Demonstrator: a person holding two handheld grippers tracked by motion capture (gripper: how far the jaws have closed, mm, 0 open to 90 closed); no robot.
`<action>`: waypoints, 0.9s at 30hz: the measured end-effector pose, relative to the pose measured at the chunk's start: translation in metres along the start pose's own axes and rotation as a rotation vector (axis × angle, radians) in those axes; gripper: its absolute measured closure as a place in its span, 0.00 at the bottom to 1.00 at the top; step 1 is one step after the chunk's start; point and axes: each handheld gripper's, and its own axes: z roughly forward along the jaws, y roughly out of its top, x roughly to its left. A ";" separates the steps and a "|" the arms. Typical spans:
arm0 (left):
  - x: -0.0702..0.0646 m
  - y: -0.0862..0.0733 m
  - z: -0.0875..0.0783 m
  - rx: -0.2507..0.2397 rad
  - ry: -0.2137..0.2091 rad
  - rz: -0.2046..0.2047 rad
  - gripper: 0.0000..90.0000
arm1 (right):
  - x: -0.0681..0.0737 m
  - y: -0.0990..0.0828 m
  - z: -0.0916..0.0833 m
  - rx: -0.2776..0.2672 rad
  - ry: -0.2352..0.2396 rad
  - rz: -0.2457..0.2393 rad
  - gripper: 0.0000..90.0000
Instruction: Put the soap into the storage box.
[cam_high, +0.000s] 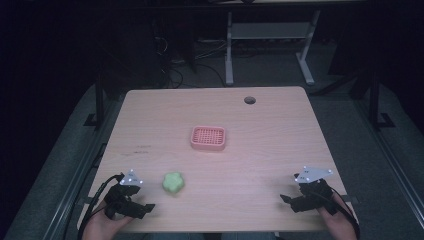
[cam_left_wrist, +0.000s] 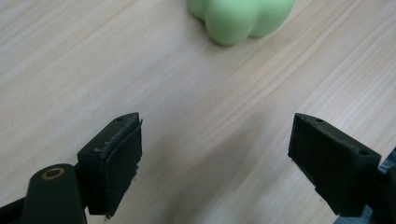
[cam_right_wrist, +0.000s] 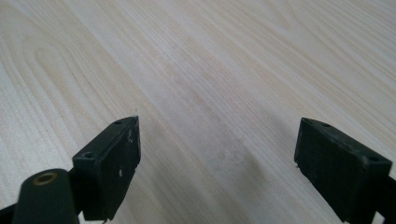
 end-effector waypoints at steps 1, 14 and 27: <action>-0.001 0.003 0.001 0.004 -0.003 0.003 0.19 | 0.000 0.000 0.000 -0.001 0.000 -0.001 0.16; -0.006 0.024 0.007 0.017 -0.005 0.033 0.19 | 0.001 0.000 -0.002 -0.006 0.005 0.021 0.16; -0.009 0.038 0.010 0.024 -0.005 0.063 0.19 | 0.001 0.000 -0.002 -0.004 0.005 0.020 0.16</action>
